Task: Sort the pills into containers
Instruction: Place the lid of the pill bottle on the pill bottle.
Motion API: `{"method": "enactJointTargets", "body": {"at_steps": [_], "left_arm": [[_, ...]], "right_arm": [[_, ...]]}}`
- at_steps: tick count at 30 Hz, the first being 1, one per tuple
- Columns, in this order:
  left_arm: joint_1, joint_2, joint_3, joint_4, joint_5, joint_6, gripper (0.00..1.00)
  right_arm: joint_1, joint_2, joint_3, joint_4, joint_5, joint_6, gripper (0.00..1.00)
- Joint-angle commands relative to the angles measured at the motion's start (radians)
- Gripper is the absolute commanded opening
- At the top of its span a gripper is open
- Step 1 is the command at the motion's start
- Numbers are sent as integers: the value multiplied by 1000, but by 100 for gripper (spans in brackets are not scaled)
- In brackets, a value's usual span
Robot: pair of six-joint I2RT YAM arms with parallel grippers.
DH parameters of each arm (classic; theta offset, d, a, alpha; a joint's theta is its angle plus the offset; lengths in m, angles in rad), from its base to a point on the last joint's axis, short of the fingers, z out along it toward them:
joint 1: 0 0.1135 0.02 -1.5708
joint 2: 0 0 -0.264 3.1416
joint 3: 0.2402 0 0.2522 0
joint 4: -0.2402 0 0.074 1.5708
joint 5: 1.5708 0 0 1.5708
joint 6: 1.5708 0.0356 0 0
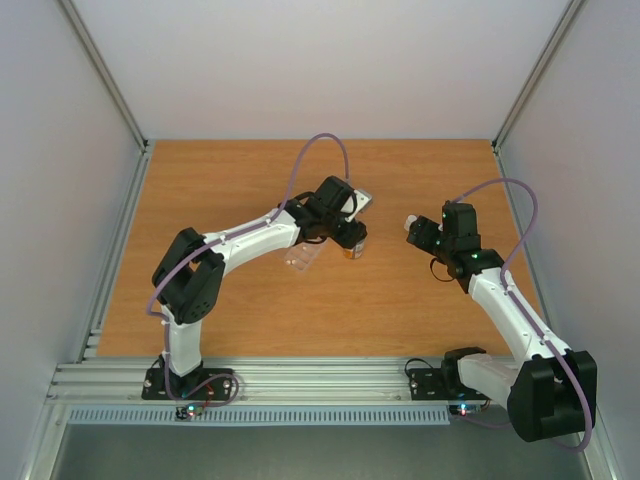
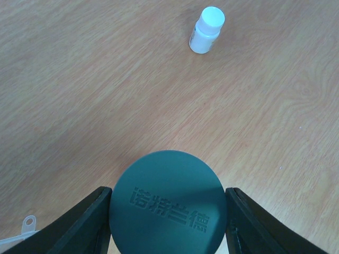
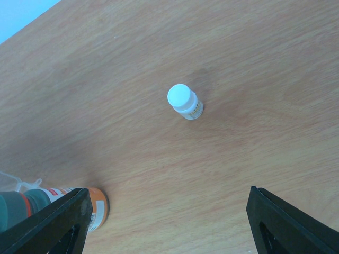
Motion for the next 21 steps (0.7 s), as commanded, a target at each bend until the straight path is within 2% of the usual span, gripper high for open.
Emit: {"method": "enactJointTargets", "body": {"at_steps": [1, 14, 21], "left_arm": [[-6, 23, -17, 51, 4, -8, 53], [-7, 26, -49, 66, -17, -10, 57], [-7, 22, -43, 75, -9, -16, 68]], "right_arm": [[-5, 5, -11, 19, 1, -3, 82], [-5, 6, -14, 22, -33, -4, 83], [-5, 6, -13, 22, -34, -6, 83]]}}
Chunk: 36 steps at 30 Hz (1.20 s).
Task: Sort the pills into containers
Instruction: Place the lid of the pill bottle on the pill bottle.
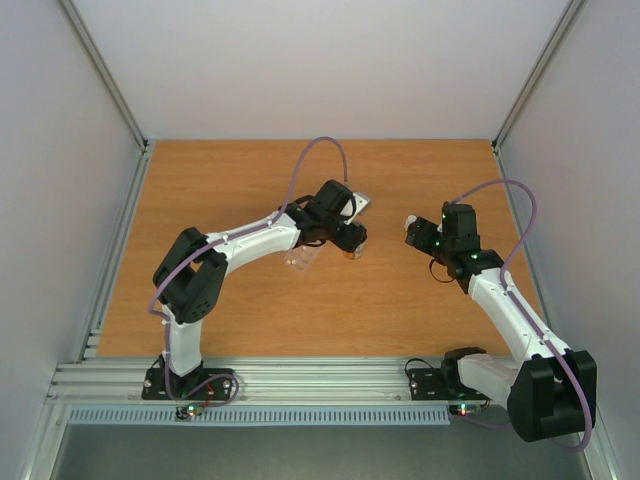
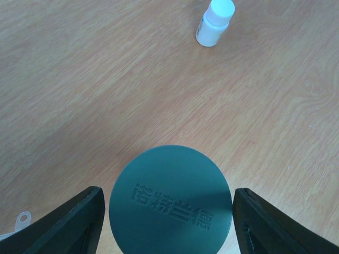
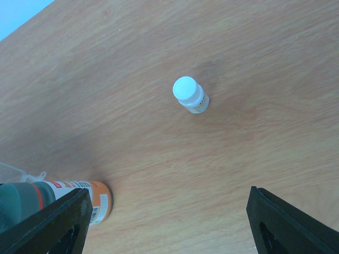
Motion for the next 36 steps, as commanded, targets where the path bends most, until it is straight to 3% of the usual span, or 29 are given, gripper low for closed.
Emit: {"method": "enactJointTargets", "body": {"at_steps": [1, 25, 32, 36], "left_arm": [[-6, 16, -2, 37, 2, -1, 69], [-6, -48, 18, 38, 15, -29, 83], [-6, -139, 3, 54, -39, -73, 86], [-6, -236, -99, 105, -87, -120, 86]], "right_arm": [[-5, 6, -8, 22, -6, -5, 83], [-5, -1, -1, 31, -22, -8, 82], [-5, -12, -4, 44, -56, -16, 82], [-4, -29, -2, 51, -73, -27, 83]]}}
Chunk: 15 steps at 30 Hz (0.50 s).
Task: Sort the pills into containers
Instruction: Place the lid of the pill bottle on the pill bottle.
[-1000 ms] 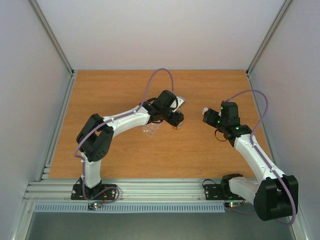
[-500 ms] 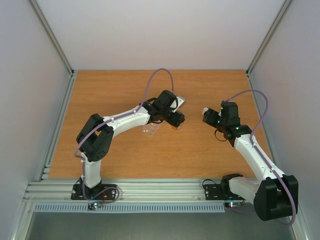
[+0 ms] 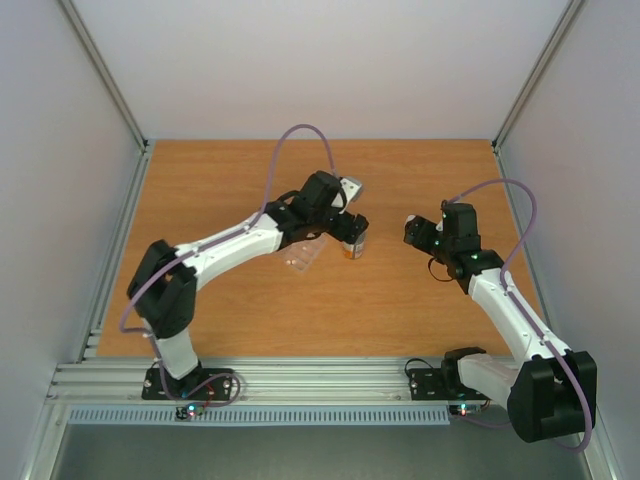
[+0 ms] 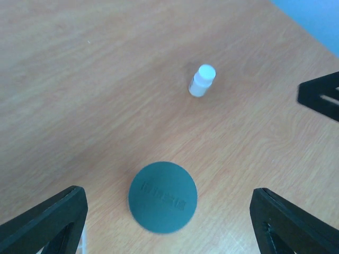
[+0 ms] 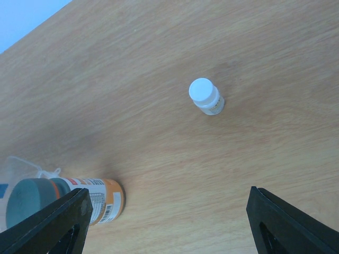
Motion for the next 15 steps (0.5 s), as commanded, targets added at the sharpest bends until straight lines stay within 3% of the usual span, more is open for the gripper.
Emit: {"method": "enactJointTargets", "body": {"at_steps": [1, 11, 15], "left_arm": [[-6, -146, -114, 103, -76, -64, 86], [-6, -348, -610, 520, -30, -113, 84], [-7, -379, -744, 667, -10, -118, 83]], "right_arm": [[-4, -33, -2, 32, -29, -25, 83], [86, 21, 88, 20, 53, -84, 81], [145, 73, 153, 21, 91, -131, 81]]}}
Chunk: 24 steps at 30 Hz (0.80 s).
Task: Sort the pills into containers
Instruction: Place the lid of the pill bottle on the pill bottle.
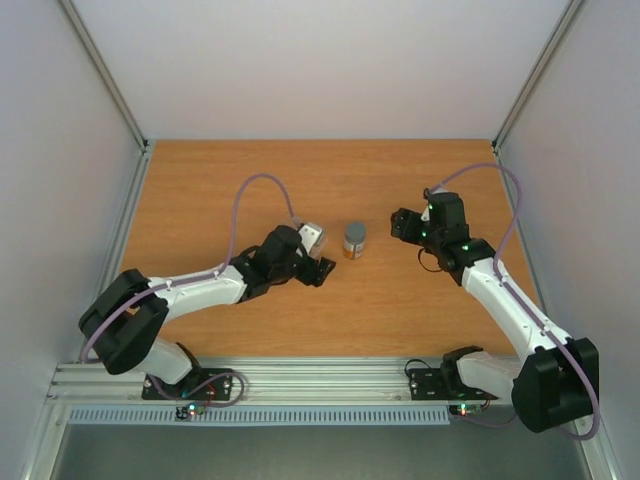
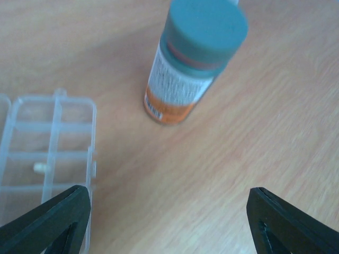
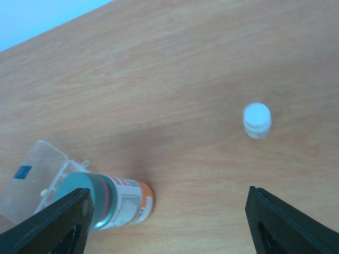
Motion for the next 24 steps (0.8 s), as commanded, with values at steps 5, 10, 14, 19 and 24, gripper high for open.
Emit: {"method": "enactJointTargets", "body": {"at_steps": [5, 10, 14, 19, 24], "left_arm": [[-6, 19, -127, 365, 41, 17, 83], [-6, 119, -111, 477, 66, 45, 82], [-7, 216, -81, 556, 64, 58, 80], [-38, 312, -26, 613, 22, 101, 80], [-66, 391, 21, 664, -40, 125, 80]], "right_arm": [[80, 91, 146, 2, 66, -74, 81], [127, 132, 192, -24, 130, -87, 81], [133, 130, 195, -20, 155, -90, 81], [131, 127, 195, -7, 149, -110, 81], [132, 127, 191, -1, 139, -101, 81]]}}
